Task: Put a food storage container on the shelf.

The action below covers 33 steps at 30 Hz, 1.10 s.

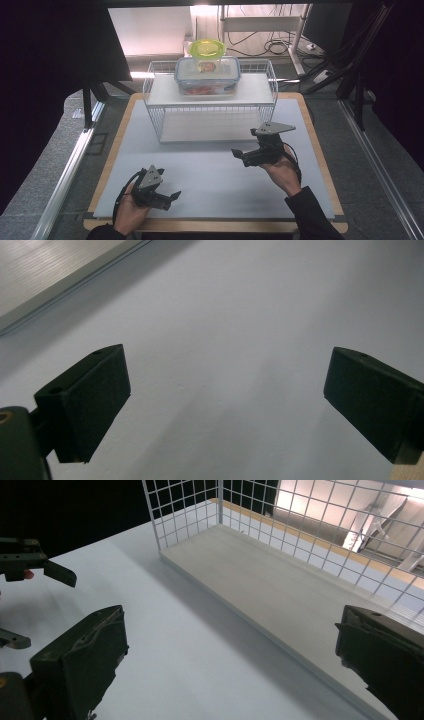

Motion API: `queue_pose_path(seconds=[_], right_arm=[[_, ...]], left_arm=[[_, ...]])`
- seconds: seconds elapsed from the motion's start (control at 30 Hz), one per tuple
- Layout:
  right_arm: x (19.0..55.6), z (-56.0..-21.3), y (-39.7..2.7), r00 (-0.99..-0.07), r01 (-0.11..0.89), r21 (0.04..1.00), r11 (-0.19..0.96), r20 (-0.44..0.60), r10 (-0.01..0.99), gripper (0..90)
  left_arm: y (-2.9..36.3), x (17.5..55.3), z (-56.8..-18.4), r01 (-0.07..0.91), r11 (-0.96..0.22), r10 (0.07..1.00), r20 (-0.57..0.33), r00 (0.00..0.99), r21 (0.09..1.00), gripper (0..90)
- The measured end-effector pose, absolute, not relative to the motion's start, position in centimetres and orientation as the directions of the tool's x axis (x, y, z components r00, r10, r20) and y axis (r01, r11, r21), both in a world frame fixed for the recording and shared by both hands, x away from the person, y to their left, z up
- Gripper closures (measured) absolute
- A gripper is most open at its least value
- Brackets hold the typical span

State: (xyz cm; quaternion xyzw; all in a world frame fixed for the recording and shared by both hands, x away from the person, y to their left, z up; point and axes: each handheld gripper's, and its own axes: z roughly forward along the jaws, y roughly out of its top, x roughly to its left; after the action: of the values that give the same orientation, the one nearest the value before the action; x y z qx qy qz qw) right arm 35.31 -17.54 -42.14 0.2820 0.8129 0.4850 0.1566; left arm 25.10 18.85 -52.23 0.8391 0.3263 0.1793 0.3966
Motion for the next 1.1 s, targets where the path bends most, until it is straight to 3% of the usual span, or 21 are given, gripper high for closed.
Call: queue_pose_path(seconds=[1.1], right_arm=[[31.1, -44.7, -22.1, -0.723, 0.343, 0.860, 0.378, -0.016, 0.691, 0.0]], left_arm=[[18.8, 25.1, -52.2, 0.407, -0.474, 0.690, 0.041, 0.723, 0.781, 4.4]])
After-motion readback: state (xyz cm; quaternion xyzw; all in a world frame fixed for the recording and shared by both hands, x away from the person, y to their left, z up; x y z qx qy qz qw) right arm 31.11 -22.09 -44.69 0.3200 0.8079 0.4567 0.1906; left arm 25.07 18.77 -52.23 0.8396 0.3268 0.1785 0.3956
